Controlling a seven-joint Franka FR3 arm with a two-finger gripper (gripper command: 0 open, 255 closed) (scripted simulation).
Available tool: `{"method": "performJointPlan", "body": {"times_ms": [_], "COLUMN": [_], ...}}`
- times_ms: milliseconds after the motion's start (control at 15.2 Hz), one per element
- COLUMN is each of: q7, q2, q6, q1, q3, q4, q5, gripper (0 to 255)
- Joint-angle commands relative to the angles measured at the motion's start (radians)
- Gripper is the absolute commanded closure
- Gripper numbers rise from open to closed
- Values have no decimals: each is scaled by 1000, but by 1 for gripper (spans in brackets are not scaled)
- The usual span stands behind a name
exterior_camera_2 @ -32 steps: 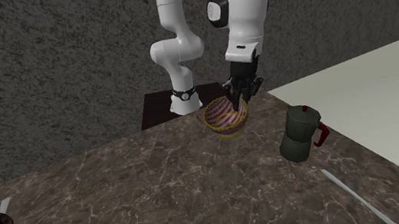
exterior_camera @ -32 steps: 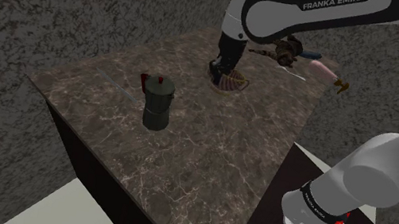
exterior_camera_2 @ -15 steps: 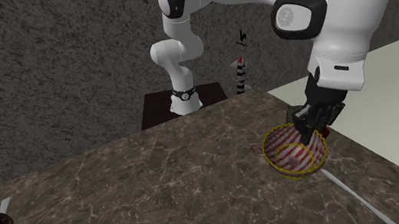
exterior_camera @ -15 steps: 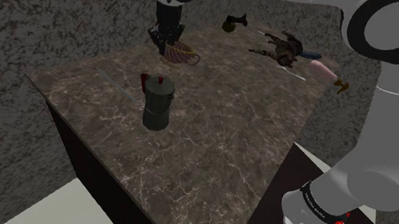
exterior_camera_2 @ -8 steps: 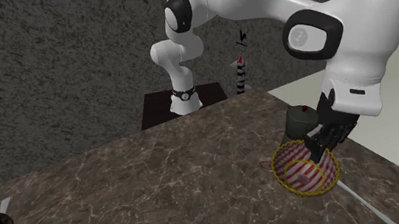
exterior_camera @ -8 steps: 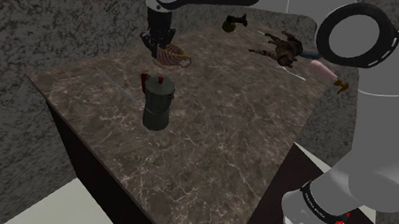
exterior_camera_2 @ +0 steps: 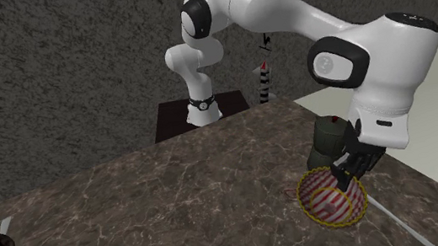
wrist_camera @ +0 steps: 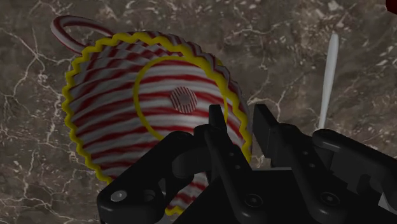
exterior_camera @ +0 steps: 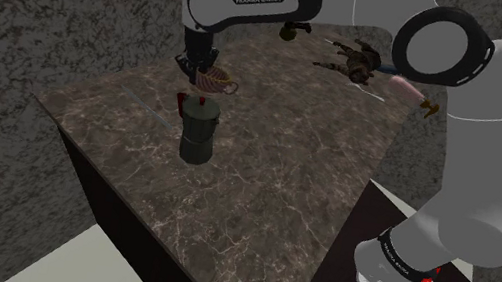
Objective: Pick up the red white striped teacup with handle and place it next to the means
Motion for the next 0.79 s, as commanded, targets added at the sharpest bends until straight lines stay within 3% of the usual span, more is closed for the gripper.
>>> {"method": "performJointPlan", "body": {"times_ms": [0, 726], "q7": [3, 22], "q2": [8, 63], "q6": [23, 134], "q1": [-1, 0], "q3": [-2, -15], "q4": [-14, -73], "q5": [-3, -23], "gripper": [255, 255]}}
